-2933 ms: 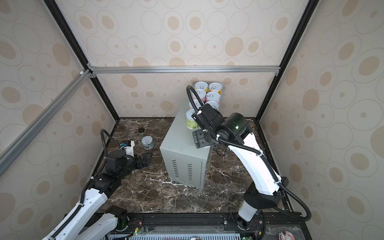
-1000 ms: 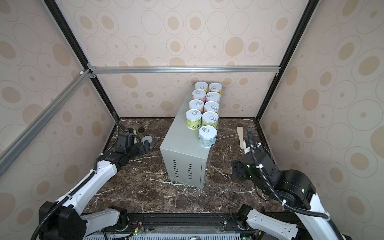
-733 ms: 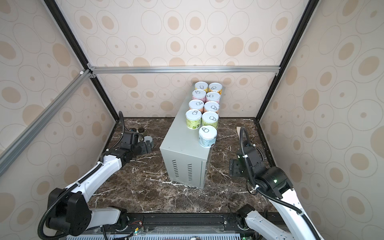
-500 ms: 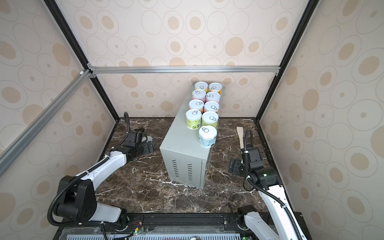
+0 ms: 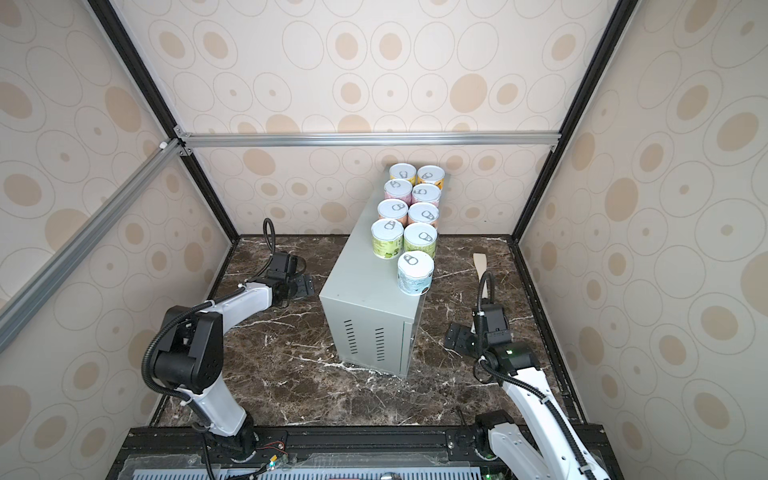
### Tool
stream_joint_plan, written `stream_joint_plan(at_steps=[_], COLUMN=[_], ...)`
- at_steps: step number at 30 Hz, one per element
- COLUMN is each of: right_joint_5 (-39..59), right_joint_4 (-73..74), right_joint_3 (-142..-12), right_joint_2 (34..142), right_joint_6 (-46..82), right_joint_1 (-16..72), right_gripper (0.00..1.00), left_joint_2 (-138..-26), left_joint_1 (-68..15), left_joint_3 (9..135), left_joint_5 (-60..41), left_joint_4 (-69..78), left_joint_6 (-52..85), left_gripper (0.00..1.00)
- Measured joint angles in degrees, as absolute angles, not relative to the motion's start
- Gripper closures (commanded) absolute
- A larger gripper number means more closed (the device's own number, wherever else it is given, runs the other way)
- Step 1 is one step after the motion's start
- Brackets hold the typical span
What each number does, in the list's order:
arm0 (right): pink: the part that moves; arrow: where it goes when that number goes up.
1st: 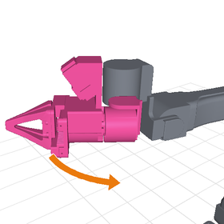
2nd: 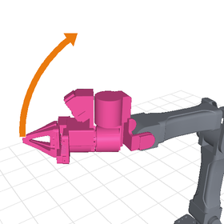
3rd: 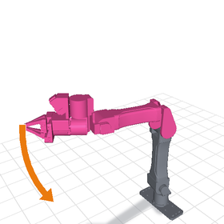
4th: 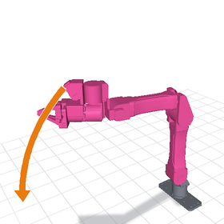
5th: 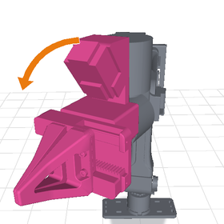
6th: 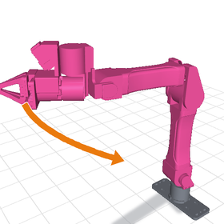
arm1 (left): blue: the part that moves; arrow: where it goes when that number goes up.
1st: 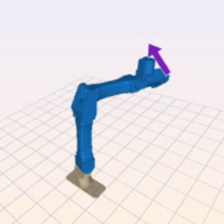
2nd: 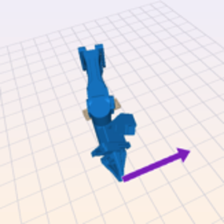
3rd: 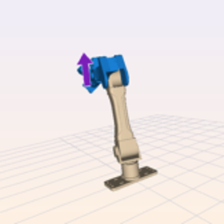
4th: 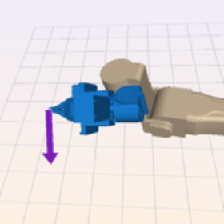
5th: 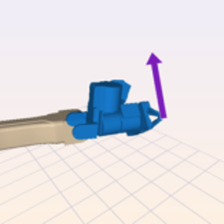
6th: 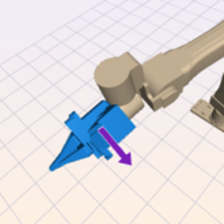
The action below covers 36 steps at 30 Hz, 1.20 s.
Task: Place and organize the canned foods onto the counter
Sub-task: 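Lower the left gripper onto the last pale blue can on the floor and close it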
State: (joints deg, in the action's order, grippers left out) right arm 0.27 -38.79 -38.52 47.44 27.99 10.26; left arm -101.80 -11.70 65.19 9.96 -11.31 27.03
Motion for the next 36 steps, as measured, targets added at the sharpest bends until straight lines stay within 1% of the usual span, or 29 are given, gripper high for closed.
stream_joint_plan(at_steps=[9, 18, 20, 23, 27, 29, 31, 36], right_joint_5=[2.94, 5.69, 6.13, 6.74, 7.68, 7.94, 8.01, 8.19], right_joint_4=[-34.39, -32.77, -32.60, -32.38, -32.42, -32.58, -32.86, -33.95], right_joint_3=[-35.77, -35.77, -35.77, -35.77, -35.77, -35.77, -35.77, -35.79], right_joint_2=[49.67, 51.13, 51.22, 51.22, 51.16, 50.94, 50.39, 48.93], right_joint_6=[27.99, 27.86, 27.77, 27.68, 27.51, 27.44, 27.33, 26.98], right_joint_1=[10.22, 10.22, 10.22, 10.22, 10.22, 10.22, 10.20, 10.20], right_gripper=[0.01, 0.01, 0.01, 0.01, 0.01, 0.01, 0.01, 0.01], left_joint_2=[-108.49, -113.34, -114.52, -115.90, -116.11, -116.09, -116.09, -115.15], left_joint_1=[-10.46, -9.63, -9.58, -9.52, -9.41, -9.41, -9.41, -9.34], left_joint_3=[68.01, 71.44, 72.99, 75.09, 75.53, 75.53, 75.53, 74.54], left_joint_5=[12.21, 12.60, 12.64, 12.82, 12.88, 12.93, 12.88, 11.68], left_joint_4=[-9.67, -8.64, -8.67, -8.62, -8.78, -8.84, -8.84, -8.80], left_joint_6=[27.66, 27.57, 27.18, 26.30, 24.88, 24.36, 24.18, 24.23], left_gripper=[0.02, 0.09, 0.12, 0.19, 0.32, 0.36, 0.39, 0.42])
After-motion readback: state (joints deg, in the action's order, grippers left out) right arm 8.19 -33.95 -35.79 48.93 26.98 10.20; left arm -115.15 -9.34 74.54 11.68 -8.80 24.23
